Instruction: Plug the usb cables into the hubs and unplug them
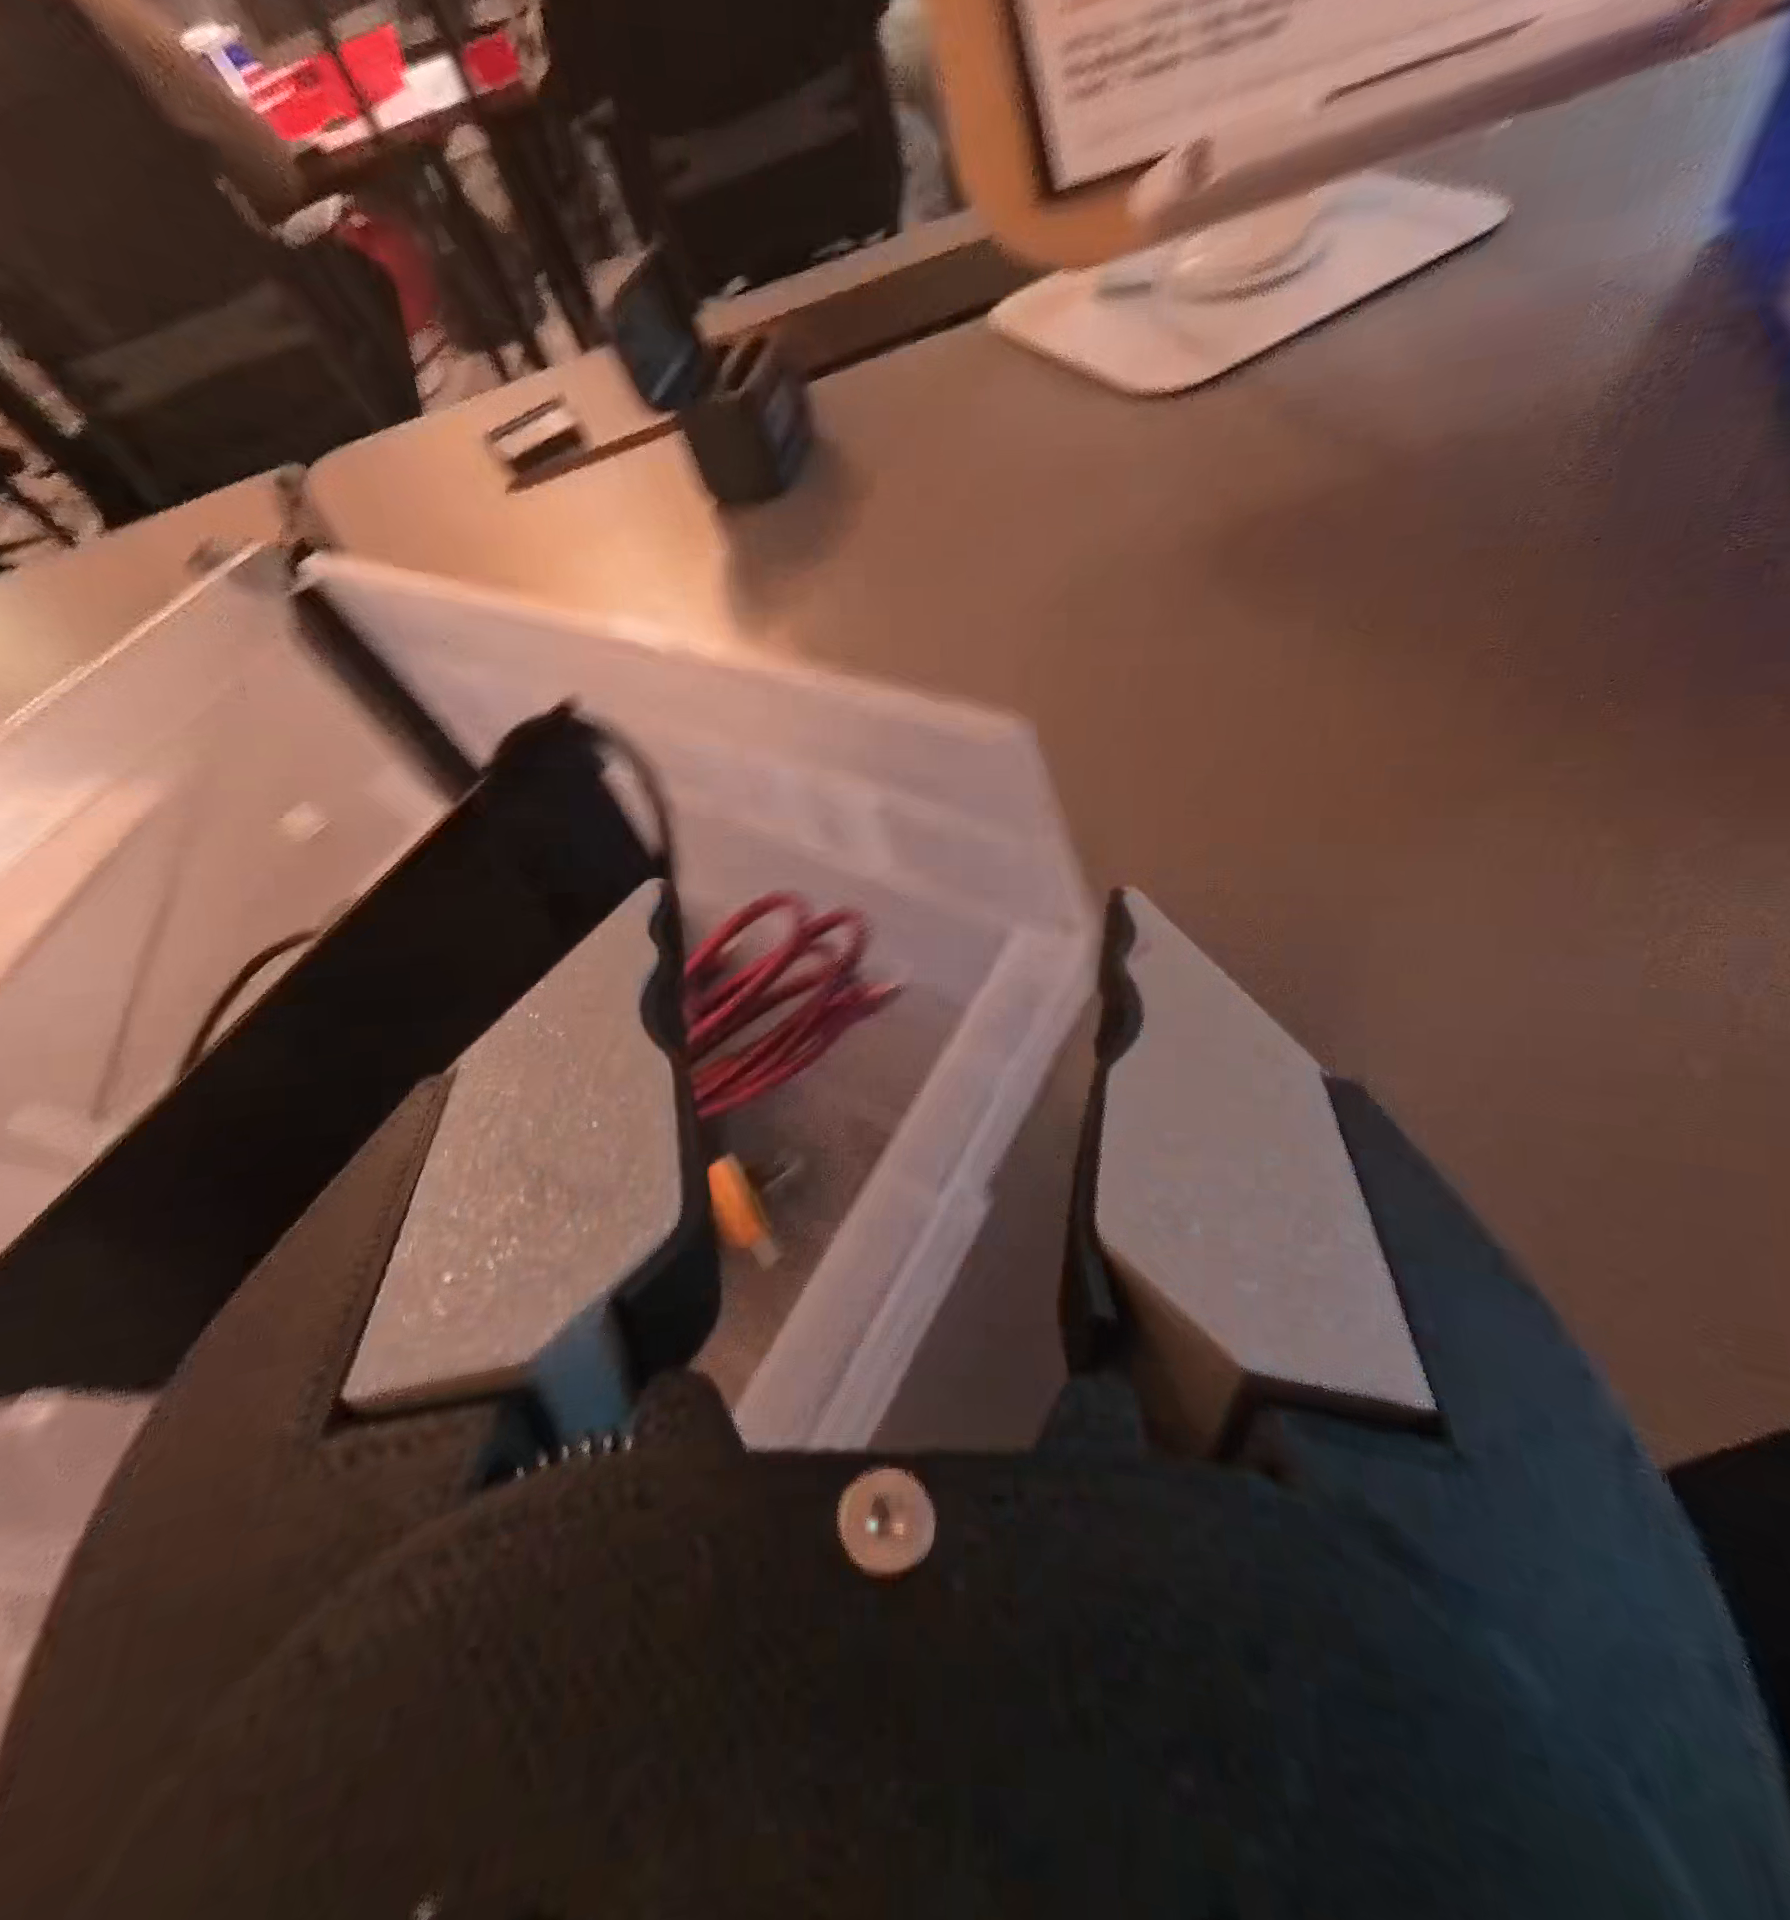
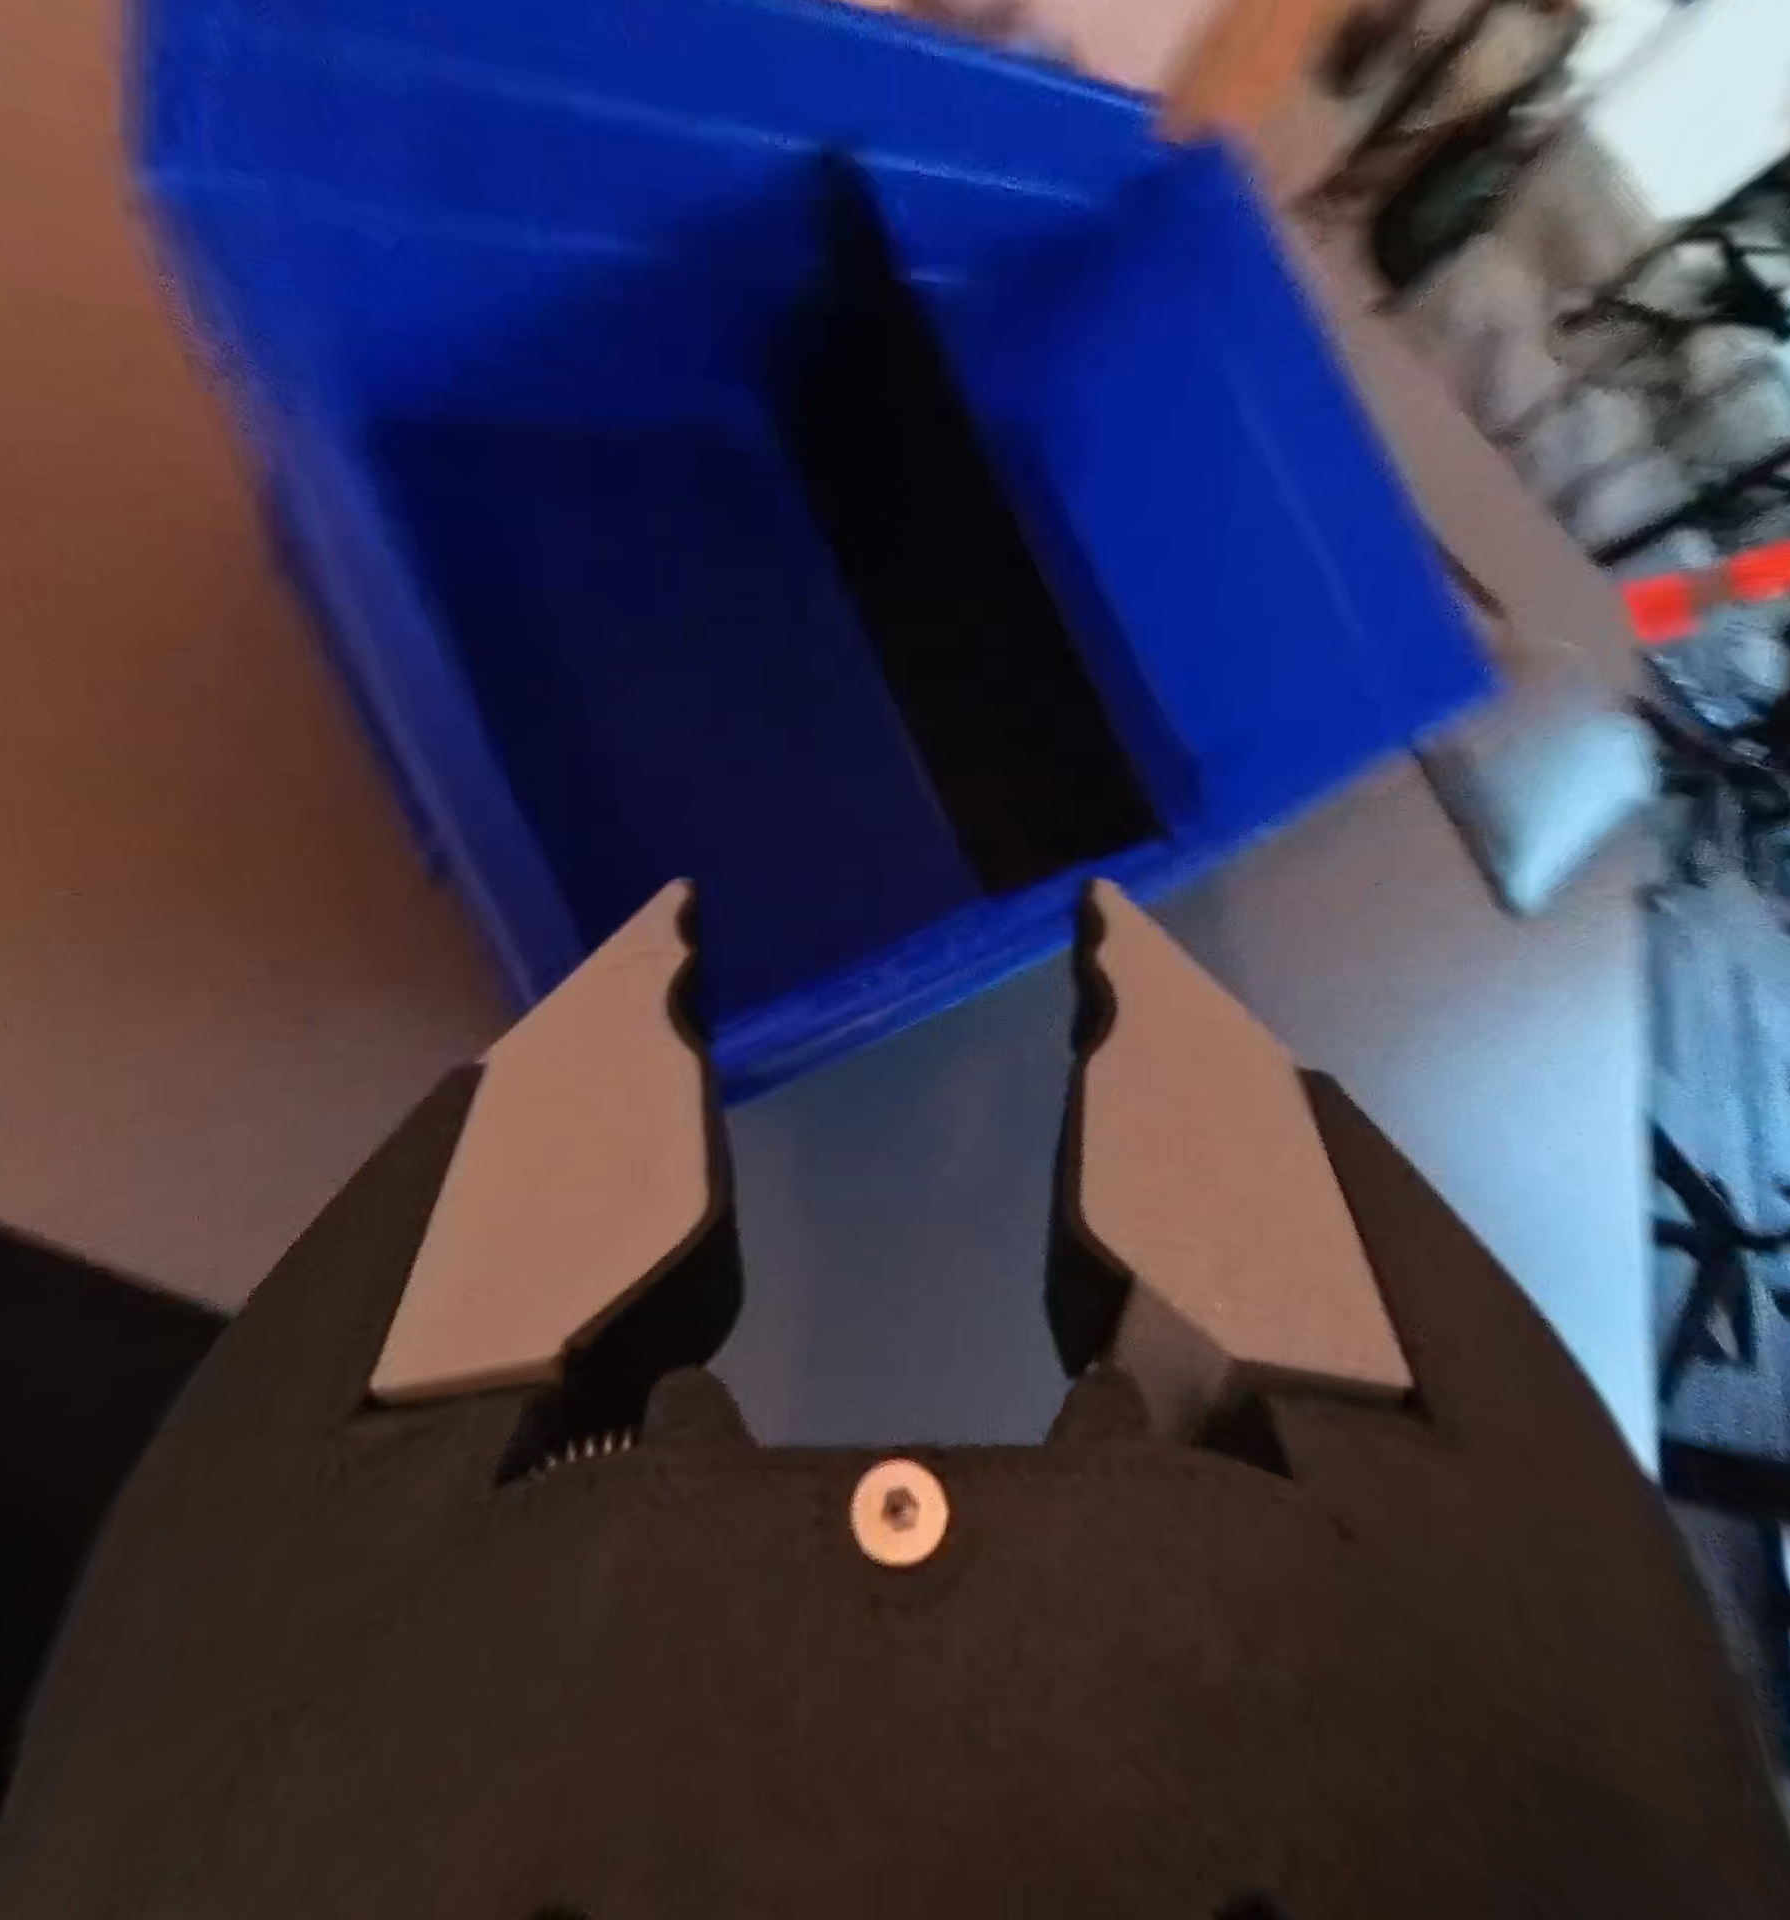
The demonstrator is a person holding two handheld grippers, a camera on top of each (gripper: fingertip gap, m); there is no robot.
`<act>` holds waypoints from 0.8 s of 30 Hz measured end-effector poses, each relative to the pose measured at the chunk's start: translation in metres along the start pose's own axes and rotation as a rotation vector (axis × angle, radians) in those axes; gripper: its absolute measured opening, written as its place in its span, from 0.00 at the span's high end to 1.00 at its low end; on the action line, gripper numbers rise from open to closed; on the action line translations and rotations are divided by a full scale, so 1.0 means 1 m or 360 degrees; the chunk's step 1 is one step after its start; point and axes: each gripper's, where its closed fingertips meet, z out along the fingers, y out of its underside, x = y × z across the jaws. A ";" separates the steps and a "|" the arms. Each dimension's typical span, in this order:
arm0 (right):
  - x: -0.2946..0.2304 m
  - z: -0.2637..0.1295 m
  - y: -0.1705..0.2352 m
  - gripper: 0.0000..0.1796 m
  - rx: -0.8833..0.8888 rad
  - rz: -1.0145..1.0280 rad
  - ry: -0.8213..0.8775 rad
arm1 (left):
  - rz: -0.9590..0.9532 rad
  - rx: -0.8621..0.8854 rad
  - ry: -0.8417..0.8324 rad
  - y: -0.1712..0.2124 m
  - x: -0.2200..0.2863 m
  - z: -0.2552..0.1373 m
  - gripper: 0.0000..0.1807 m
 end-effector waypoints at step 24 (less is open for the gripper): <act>-0.049 0.028 -0.046 0.54 0.0468 0.0544 -0.0493 | -0.0161 0.0310 -0.0275 -0.001 -0.026 0.002 0.89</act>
